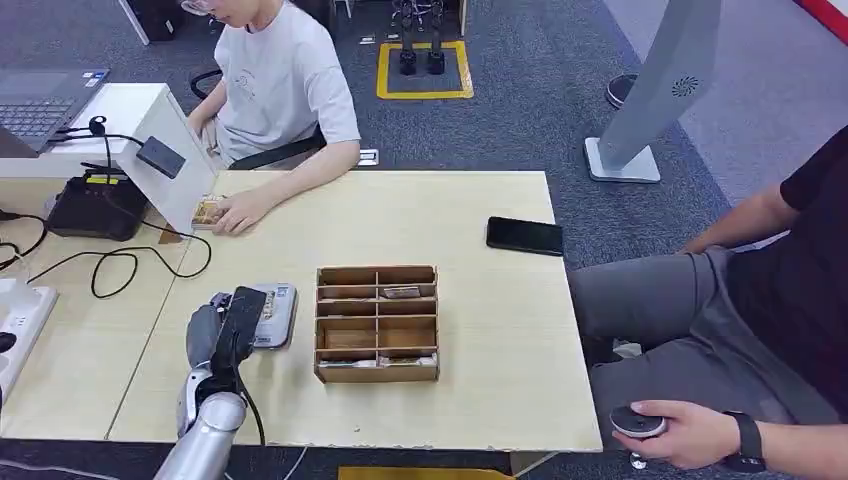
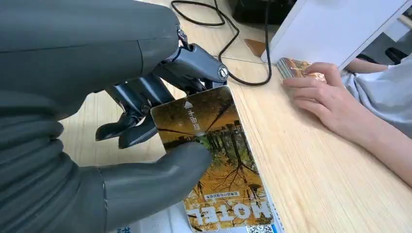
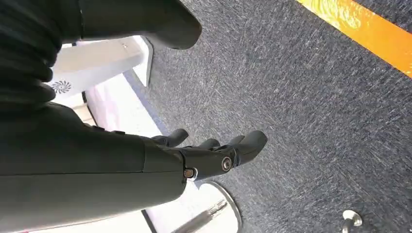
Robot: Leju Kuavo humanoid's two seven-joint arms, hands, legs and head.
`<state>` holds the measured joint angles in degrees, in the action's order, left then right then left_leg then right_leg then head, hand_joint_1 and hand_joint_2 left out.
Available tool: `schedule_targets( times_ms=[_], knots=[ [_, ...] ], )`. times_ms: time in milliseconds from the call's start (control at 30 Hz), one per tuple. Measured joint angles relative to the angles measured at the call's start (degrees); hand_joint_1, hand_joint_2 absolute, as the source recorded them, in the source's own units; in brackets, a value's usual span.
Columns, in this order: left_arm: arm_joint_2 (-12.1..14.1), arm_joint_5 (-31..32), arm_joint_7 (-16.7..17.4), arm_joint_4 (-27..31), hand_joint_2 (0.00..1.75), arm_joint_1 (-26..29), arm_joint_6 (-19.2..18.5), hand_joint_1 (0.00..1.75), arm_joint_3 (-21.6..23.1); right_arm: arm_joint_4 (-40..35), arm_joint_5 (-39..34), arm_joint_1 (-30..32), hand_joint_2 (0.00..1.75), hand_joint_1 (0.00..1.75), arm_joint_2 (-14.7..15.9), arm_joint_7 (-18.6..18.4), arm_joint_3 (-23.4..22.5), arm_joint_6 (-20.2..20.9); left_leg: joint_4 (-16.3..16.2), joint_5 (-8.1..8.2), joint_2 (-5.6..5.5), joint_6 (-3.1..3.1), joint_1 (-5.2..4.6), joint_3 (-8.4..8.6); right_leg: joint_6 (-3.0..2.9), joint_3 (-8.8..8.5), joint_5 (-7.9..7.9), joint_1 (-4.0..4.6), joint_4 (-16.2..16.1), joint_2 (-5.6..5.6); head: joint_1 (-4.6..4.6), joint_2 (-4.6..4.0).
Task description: Pass the card to the sensor for recognition and then transmit it.
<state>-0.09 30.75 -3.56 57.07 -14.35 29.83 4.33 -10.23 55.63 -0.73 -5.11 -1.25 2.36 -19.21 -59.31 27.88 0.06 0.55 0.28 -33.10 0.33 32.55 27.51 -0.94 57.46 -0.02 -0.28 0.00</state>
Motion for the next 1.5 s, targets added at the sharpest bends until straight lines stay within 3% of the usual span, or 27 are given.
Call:
schedule_targets(
  times_ms=[867,1500],
  knots=[
    [0.83,4.68,0.15,-3.8,1.75,-0.43,1.53,1.75,-3.15,0.0,0.83,-0.2,1.75,0.0,-0.09,1.75,0.0,-0.15,0.0,0.0,-0.01,0.0,0.0,0.01,0.0,-0.02,0.0,0.0,0.0,-0.01,0.0,0.0],
    [-0.24,6.49,0.04,-7.65,1.75,-1.85,2.12,1.75,-3.21,-0.02,1.44,-0.56,1.75,0.0,-0.15,1.38,0.0,-0.57,0.0,0.0,-0.01,0.0,0.0,0.03,0.0,-0.04,0.0,0.0,0.01,-0.02,0.0,0.0]
  ],
)
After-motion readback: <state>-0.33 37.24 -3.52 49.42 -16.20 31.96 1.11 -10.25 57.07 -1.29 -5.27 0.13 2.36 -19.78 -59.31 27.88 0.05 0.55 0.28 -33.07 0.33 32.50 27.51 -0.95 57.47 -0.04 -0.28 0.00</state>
